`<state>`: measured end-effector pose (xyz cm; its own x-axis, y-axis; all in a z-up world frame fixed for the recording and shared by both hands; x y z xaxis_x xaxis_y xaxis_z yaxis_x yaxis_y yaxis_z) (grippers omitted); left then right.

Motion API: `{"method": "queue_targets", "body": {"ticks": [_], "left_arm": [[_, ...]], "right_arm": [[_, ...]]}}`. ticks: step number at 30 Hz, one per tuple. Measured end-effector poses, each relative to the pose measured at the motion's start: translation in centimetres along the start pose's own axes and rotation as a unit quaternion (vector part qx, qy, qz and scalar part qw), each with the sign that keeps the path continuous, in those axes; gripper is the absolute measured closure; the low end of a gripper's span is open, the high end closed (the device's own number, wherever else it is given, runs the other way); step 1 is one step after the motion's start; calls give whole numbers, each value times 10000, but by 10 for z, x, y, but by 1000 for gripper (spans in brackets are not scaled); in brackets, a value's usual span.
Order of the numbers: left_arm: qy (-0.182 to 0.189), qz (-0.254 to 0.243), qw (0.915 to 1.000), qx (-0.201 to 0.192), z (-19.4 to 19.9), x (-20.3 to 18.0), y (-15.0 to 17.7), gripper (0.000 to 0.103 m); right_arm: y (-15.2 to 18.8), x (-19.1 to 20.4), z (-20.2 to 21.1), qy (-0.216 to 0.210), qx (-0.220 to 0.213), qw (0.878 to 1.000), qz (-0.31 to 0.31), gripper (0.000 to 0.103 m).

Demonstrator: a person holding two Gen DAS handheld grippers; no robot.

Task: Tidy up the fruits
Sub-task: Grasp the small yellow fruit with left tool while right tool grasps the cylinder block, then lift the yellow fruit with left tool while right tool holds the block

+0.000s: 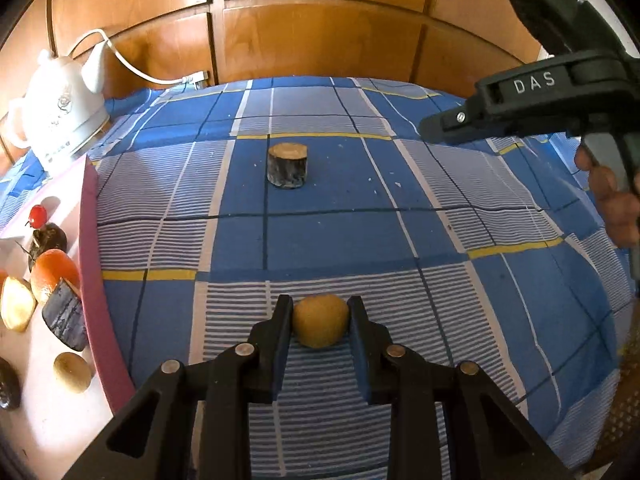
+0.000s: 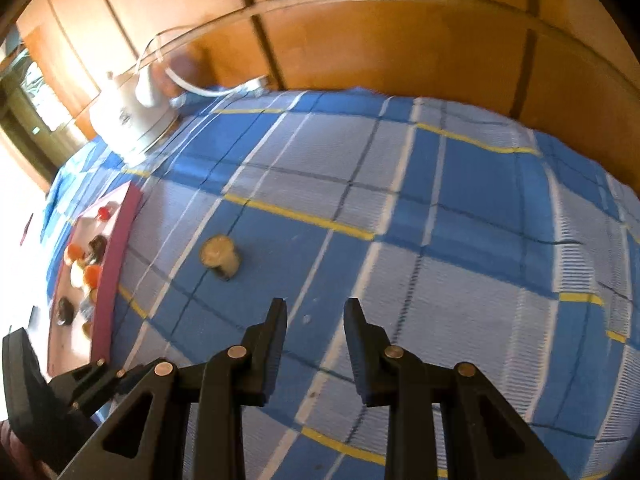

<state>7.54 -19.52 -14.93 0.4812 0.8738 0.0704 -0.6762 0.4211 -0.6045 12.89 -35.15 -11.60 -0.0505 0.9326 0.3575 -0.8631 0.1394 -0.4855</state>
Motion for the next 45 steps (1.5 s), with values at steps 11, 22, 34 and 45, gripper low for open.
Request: {"method": "queue_targets", "body": {"ticks": [11, 22, 34, 45], "left_arm": [[-3, -108, 9998, -179, 2, -1, 4, 74], [145, 18, 9997, -215, 3, 2, 6, 73], [157, 35, 9996, -236, 2, 2, 5, 73], [25, -15, 9998, -180, 5, -2, 5, 74]], "right_arm": [[-11, 61, -34, -289, 287, 9969, 667, 57], [-34, 79, -100, 48, 807, 9929, 872, 49], [18, 48, -53, 146, 998, 9893, 1051, 69], [38, 33, -47, 331, 881, 9881, 1216, 69]]}}
Point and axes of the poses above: each gripper's, at about its wrist camera, not at the fingertips, and z roughly against the way its jaws point, x to its left, y to its underside, the point moved 6 cm from there along -z, roughly the way its jaws point, and after that the axes turned 9 degrees about -y, right-handed, at the moved point
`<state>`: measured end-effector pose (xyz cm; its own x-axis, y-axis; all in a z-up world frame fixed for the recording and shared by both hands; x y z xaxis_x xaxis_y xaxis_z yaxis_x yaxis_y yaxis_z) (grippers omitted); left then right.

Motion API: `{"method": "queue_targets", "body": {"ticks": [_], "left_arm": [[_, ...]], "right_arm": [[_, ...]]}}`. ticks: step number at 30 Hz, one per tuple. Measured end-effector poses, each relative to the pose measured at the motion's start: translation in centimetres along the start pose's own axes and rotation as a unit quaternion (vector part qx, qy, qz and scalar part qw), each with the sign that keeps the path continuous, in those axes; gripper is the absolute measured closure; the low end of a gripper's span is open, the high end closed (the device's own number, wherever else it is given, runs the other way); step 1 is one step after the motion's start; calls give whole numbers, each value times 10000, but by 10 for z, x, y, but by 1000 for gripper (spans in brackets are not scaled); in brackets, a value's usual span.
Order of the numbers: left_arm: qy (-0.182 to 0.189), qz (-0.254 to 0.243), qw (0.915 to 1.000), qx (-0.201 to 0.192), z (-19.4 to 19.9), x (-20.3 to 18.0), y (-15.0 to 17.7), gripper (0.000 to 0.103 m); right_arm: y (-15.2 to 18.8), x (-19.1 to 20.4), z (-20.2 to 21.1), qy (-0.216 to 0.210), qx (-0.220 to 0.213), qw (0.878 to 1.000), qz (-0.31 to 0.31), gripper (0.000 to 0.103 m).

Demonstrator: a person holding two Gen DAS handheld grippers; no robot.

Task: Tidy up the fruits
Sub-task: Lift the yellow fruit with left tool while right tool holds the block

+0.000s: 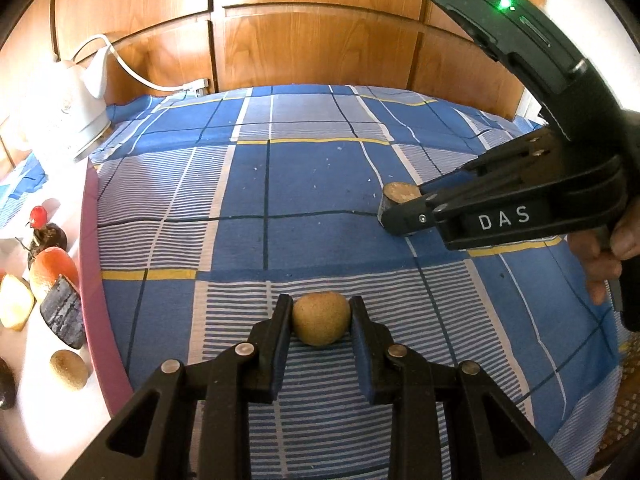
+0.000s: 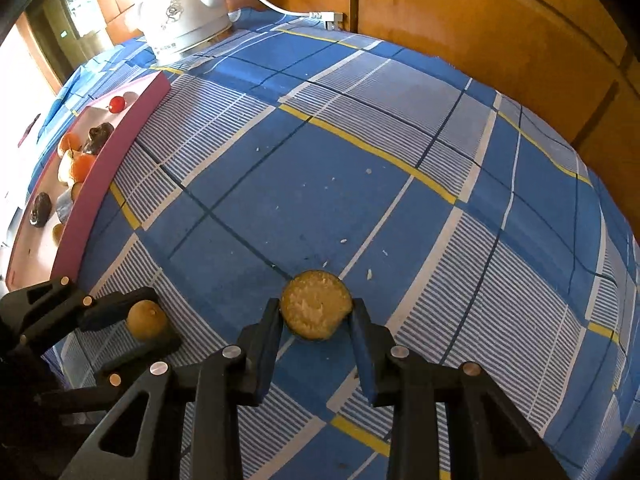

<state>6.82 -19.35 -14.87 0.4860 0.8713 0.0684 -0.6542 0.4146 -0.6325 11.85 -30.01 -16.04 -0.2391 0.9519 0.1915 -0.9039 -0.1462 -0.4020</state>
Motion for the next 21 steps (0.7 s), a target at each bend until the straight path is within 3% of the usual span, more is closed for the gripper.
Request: {"method": "queue_targets", "body": {"ticks": [21], "left_arm": [[-140, -86, 9999, -23, 0, -2, 0, 74]], "right_arm": [[-6, -1, -13, -95, 179, 9998, -13, 68]]}}
Point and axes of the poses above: each gripper's, at about its wrist camera, not at the fingertips, and z roughly against the way its jaws point, x to its left, y to its underside, the point moved 6 cm from there along -z, roughly the way its jaws point, and after that the axes turned 9 degrees about -y, right-handed, at the moved point
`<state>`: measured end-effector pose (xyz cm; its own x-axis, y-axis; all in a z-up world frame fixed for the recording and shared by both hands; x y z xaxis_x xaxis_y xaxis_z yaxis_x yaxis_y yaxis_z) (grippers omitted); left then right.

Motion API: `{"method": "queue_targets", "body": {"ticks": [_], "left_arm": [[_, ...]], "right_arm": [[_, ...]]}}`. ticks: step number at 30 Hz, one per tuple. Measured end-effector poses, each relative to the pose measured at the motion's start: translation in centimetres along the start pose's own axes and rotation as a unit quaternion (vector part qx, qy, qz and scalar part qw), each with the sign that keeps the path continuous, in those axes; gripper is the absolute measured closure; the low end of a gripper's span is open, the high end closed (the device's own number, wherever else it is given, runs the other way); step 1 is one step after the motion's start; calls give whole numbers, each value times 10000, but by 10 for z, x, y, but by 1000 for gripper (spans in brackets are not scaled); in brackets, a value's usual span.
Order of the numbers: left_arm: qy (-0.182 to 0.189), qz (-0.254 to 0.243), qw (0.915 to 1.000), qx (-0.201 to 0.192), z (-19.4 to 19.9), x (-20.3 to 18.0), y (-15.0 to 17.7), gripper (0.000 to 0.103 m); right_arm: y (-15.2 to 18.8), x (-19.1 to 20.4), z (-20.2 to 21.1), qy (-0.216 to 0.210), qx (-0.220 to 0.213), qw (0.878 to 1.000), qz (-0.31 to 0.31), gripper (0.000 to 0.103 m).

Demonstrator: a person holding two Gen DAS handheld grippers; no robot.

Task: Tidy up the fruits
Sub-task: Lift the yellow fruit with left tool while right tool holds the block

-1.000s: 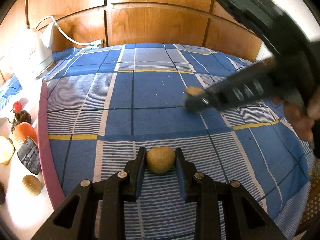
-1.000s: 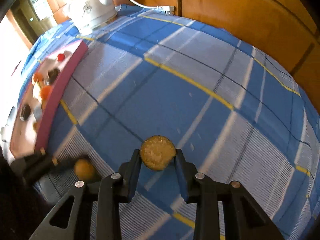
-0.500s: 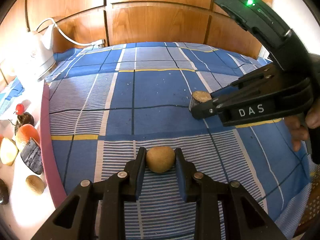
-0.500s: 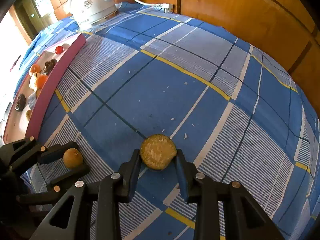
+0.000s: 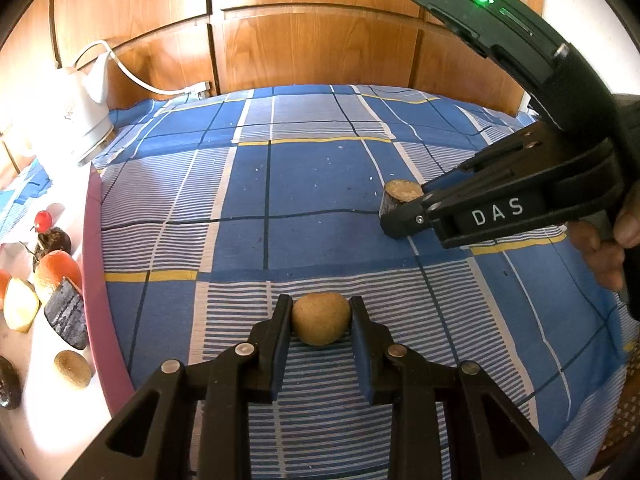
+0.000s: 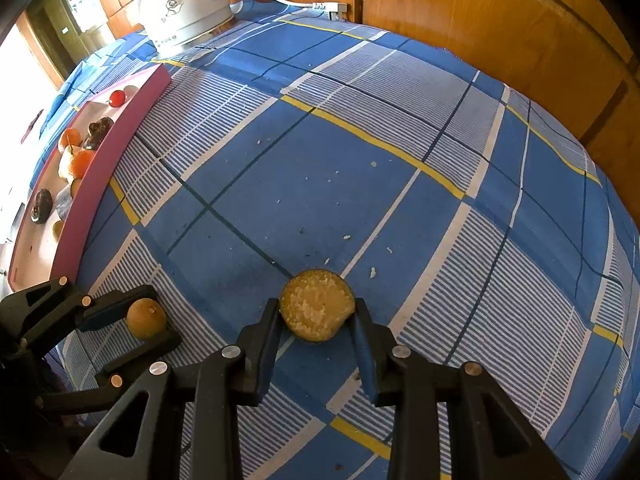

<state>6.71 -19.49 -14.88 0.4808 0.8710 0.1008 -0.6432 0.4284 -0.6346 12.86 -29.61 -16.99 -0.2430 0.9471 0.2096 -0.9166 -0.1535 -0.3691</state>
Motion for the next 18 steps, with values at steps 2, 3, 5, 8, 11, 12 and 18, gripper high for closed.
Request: {"method": "queue_targets", "body": {"ticks": [2, 3, 5, 8, 11, 12, 18], "left_arm": [[-5, -1, 10000, 6, 0, 0, 0, 74], [-6, -1, 10000, 11, 0, 0, 0, 74], [-11, -7, 10000, 18, 0, 0, 0, 74], [-16, -6, 10000, 30, 0, 0, -1, 74], [-30, -4, 10000, 39, -1, 0, -1, 74], [-34, -4, 10000, 44, -1, -1, -1, 74], [-69, -62, 9999, 121, -1, -1, -4, 75]], "right_arm": [[0, -1, 0, -12, -3, 10000, -18, 68], [0, -1, 1, -21, -3, 10000, -26, 68], [-1, -2, 2, -49, -7, 10000, -63, 68], [-1, -4, 3, -49, -10, 10000, -71, 68], [-1, -4, 4, -23, -8, 10000, -44, 68], [-1, -3, 5, -24, -7, 10000, -48, 68], [3, 0, 5, 15, -29, 10000, -26, 69]]}}
Point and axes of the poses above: each gripper's, at about its wrist camera, not at the fingertips, and z roughly against the way its jaws point, x to its left, y to its underside, the point moved 6 cm from there along -z, roughly the way its jaws point, and after that the axes turned 9 degrees about -y, right-handed, at the moved point
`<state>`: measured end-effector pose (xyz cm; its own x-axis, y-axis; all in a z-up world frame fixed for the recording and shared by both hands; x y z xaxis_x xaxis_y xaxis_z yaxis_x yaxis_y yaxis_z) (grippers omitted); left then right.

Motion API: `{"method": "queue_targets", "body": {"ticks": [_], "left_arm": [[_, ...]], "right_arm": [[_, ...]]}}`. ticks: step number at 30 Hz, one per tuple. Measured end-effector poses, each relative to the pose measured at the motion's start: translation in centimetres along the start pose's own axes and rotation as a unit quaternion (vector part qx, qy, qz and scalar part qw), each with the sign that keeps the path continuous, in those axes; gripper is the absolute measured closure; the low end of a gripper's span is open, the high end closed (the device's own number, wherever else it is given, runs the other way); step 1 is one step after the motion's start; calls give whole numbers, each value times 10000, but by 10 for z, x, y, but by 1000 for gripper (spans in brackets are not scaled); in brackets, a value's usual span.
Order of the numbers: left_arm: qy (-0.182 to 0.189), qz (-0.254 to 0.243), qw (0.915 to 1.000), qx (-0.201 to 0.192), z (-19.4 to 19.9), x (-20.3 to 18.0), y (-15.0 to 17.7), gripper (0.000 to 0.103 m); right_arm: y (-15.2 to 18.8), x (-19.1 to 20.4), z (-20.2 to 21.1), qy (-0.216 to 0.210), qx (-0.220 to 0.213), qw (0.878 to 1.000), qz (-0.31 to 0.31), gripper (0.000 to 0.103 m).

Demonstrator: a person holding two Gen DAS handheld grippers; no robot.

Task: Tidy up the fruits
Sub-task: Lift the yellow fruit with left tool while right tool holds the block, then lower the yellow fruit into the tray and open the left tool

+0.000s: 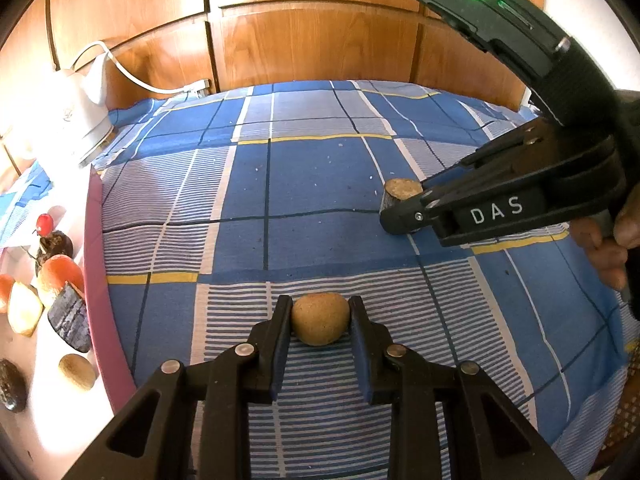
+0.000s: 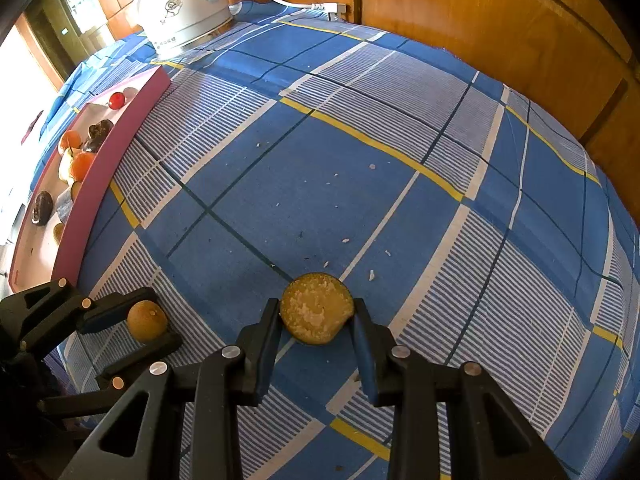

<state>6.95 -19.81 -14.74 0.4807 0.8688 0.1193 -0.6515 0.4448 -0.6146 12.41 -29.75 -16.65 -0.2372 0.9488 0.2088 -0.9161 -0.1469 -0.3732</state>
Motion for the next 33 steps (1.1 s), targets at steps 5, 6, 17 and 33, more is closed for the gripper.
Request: {"method": "queue_targets", "body": {"ticks": [5, 6, 17, 33], "left_arm": [[-18, -36, 10000, 24, 4, 0, -1, 76], [-16, -41, 10000, -23, 8, 0, -3, 76], [28, 205, 9989, -426, 53, 9, -23, 75], [-359, 1784, 9826, -385, 99, 144, 3, 76]], "right_arm": [[3, 1, 0, 13, -27, 10000, 14, 69], [3, 1, 0, 18, -23, 10000, 25, 69], [7, 9, -1, 122, -61, 9998, 139, 69], [9, 15, -3, 264, -73, 9994, 209, 69]]}}
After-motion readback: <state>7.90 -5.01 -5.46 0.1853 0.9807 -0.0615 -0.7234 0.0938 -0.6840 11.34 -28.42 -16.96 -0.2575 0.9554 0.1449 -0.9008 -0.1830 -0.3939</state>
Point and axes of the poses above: each gripper's, at about its wrist camera, not at the fingertips, and z roughly against the way its jaws point, x to its left, y to its underside, the point moved 6 cm from there along -z, roughly the way its jaws point, and after that the axes turned 9 degrees about -y, right-handed, at the moved point
